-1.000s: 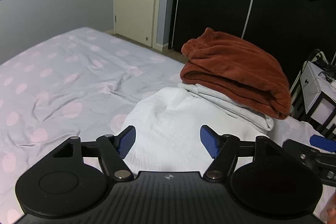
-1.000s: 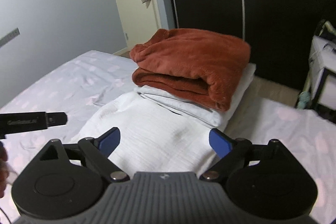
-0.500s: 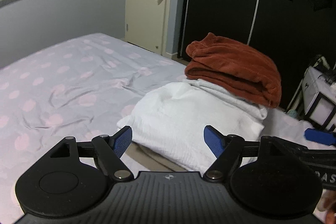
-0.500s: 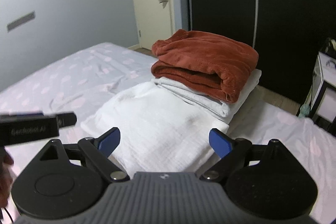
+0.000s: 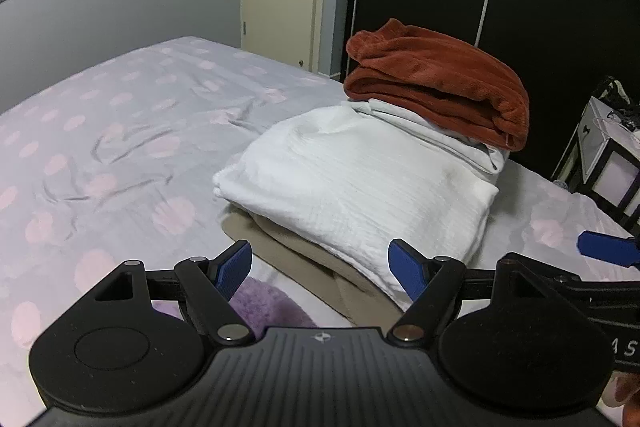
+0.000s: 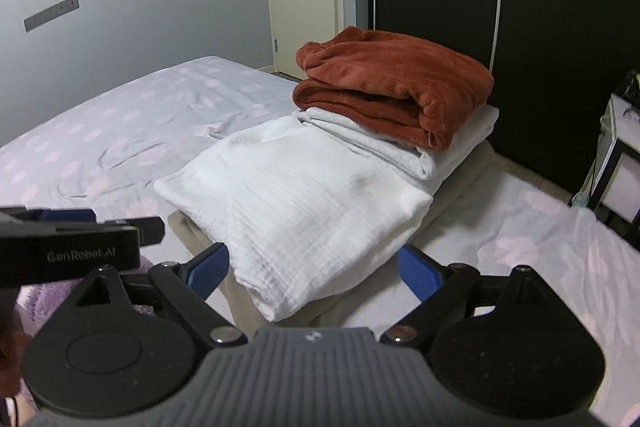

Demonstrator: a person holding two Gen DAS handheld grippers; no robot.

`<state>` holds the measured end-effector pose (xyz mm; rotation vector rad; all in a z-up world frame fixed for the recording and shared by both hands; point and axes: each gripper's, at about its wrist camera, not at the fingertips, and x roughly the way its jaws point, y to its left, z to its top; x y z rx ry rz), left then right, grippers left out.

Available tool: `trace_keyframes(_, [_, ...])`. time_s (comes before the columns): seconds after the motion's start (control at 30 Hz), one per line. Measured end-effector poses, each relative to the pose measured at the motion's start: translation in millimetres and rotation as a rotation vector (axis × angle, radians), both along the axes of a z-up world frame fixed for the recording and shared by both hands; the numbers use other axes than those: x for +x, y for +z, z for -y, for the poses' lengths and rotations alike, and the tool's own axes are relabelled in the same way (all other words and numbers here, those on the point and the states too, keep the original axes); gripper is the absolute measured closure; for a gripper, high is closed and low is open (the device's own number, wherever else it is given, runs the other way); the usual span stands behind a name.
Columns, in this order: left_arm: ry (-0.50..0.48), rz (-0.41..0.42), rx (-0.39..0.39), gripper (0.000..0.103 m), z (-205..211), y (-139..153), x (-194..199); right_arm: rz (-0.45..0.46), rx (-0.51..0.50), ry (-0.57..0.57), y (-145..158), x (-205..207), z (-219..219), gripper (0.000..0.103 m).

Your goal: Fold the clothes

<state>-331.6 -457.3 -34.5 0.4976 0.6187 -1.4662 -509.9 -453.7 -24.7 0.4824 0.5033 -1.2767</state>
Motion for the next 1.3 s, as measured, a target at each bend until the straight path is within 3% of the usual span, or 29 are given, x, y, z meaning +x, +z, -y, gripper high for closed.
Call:
trace_keyframes(0.23, [0.019, 0.056, -0.003, 0.028, -3, 1, -11, 0.031, 0.009, -0.011, -1, -7, 0, 0.01])
trace_keyframes(0.47, [0.012, -0.003, 0.034, 0.028, -6, 0, -6, 0.035, 0.024, 0.004, -4, -5, 1, 0.01])
trace_keyframes(1.3, [0.027, -0.002, 0.038, 0.029, -10, 0, -2, 0.024, 0.016, 0.026, -5, 0, -2, 0.01])
